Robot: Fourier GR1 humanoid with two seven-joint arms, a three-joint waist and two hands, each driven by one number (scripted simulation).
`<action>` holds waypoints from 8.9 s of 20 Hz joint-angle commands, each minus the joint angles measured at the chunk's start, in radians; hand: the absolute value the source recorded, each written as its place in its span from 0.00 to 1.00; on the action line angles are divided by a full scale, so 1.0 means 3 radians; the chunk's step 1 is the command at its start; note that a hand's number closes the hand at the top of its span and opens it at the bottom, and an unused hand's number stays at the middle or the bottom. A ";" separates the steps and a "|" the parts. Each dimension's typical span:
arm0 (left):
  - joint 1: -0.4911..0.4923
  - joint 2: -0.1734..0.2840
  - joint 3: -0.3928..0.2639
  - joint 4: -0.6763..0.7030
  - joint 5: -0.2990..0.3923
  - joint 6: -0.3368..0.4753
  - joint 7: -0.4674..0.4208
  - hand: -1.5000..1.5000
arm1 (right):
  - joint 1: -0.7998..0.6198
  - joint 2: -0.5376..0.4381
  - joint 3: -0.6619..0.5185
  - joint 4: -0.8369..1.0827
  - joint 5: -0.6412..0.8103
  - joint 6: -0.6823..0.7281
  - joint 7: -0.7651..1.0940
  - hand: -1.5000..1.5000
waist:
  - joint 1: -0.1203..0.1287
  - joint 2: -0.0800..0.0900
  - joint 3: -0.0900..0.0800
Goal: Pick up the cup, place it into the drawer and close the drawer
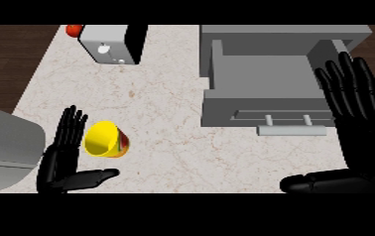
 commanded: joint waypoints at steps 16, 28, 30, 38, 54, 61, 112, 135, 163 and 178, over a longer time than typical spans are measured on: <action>-0.0482 0.0152 0.0272 0.1408 -0.0005 -0.0028 -0.0880 0.00 | -0.0054 0.0074 0.0173 0.0070 0.0182 -0.0036 0.0028 0.00 | 0.0002 0.0000 0.0000; -0.1122 0.0235 0.0296 0.2568 -0.0077 -0.0154 -0.1459 0.00 | -0.0048 0.0009 -0.0066 0.0095 -0.0058 0.0047 0.0015 0.00 | -0.0011 0.0003 0.0000; -0.0907 0.0212 0.0250 0.2234 0.0003 -0.0235 -0.1314 0.00 | 0.0094 0.0262 0.0354 -0.0112 0.0287 -0.0169 0.0037 0.00 | 0.0000 -0.0002 0.0001; -0.1141 0.0279 0.0350 0.2788 0.0144 -0.0430 -0.1576 0.00 | 0.0074 0.0086 0.0180 -0.0272 0.0123 -0.0062 0.0248 0.00 | -0.0007 0.0000 0.0000; -0.1426 0.0259 0.0288 0.3271 0.0240 -0.1194 -0.1993 1.00 | -0.0153 -0.0060 -0.0078 -0.0042 -0.0102 0.0045 0.0250 0.00 | -0.0017 0.0006 -0.0002; -0.1437 0.0296 0.0333 0.3274 0.0203 -0.0897 -0.2319 1.00 | -0.0108 0.0014 0.0008 -0.0118 -0.0024 -0.0027 0.0268 0.00 | -0.0019 0.0005 -0.0002; -0.3380 -0.0205 -0.0628 0.0998 0.0265 0.1094 0.0636 1.00 | -0.0197 -0.0051 -0.0176 0.0086 -0.0079 0.0020 0.0175 0.00 | -0.0033 0.0006 0.0001; -0.4462 -0.0206 -0.1588 0.2961 0.1346 0.1724 0.0104 1.00 | -0.0100 -0.0014 -0.0095 0.0090 -0.0007 0.0074 0.0045 0.00 | -0.0158 0.0025 0.0003; -0.4813 -0.0206 -0.2273 0.3335 0.2059 0.1849 -0.0156 0.00 | -0.0278 -0.0016 -0.0149 0.0203 -0.0467 0.0262 0.0071 0.00 | -0.0296 0.0069 0.0004; -0.4314 0.0227 -0.1805 0.2417 0.2267 0.1693 -0.0102 0.00 | 0.0043 -0.0584 -0.0219 -0.0104 -0.0315 0.0806 0.0115 1.00 | 0.0086 -0.0049 -0.0001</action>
